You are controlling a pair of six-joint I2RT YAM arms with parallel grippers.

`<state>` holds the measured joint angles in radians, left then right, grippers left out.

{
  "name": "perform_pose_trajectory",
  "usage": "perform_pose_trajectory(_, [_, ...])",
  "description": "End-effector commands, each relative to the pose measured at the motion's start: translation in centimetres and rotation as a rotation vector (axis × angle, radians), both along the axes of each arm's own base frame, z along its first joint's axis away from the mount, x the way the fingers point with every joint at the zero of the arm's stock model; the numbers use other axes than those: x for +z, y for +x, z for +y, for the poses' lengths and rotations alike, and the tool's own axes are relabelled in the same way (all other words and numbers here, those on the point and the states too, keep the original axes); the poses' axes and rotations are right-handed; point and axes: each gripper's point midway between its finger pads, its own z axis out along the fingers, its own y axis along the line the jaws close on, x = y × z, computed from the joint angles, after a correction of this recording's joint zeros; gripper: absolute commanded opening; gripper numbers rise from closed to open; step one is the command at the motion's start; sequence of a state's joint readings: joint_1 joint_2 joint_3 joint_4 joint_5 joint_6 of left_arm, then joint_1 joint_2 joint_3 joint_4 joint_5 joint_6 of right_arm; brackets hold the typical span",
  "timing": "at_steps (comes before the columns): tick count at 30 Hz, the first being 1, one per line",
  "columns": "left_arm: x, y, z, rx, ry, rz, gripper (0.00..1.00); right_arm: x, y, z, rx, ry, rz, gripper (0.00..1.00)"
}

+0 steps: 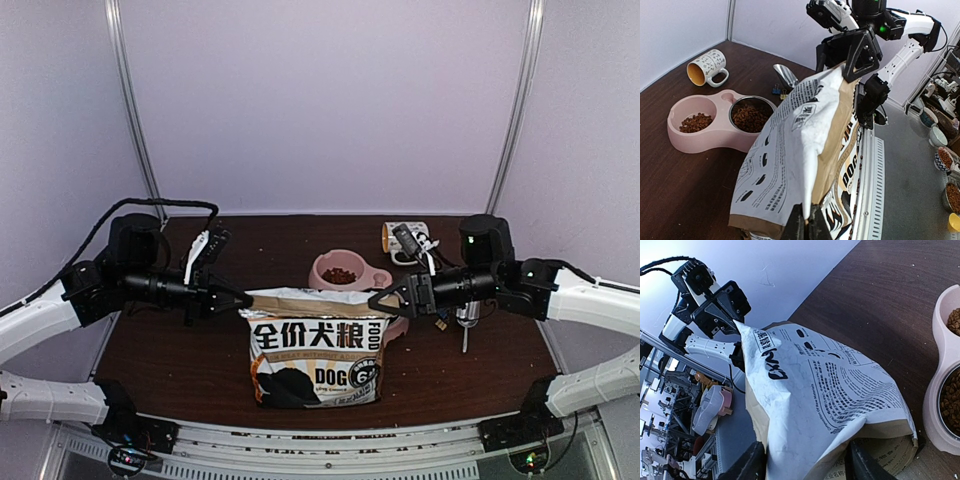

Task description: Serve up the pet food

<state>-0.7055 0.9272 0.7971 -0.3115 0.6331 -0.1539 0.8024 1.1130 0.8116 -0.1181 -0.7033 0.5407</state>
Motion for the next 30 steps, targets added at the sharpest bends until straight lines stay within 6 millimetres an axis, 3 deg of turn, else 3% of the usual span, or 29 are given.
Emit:
perform_pose_trajectory(1, [2.6,0.7,0.3,0.021,-0.058,-0.076,0.0,-0.4,-0.3,0.6,0.037,0.004,-0.053,0.56])
perform_pose_trajectory(5, [2.6,0.8,0.2,0.022,-0.062,-0.073,0.0,-0.8,-0.2,0.8,0.042,0.014,-0.066,0.53])
perform_pose_trajectory(9, [2.6,1.0,0.3,0.038,-0.059,-0.078,0.0,-0.9,-0.3,0.8,0.044,0.021,-0.078,0.38])
perform_pose_trajectory(11, [2.6,1.5,0.6,0.069,-0.058,-0.086,0.0,-0.5,-0.1,0.6,0.026,0.037,-0.093,0.24])
perform_pose_trajectory(13, [2.8,2.0,1.0,0.107,-0.06,-0.098,0.0,0.6,0.3,0.2,-0.016,0.068,-0.126,0.01])
perform_pose_trajectory(19, [4.0,3.8,2.7,0.266,-0.103,-0.142,0.0,3.3,0.9,-2.1,-0.154,0.158,-0.228,0.0])
perform_pose_trajectory(26, [1.0,5.0,3.5,0.339,-0.128,-0.078,0.0,1.1,1.1,-4.3,-0.279,0.253,-0.184,0.0])
perform_pose_trajectory(30, [1.1,4.8,3.2,0.311,-0.123,-0.072,0.0,0.9,0.8,-4.3,-0.27,0.252,-0.177,0.0])
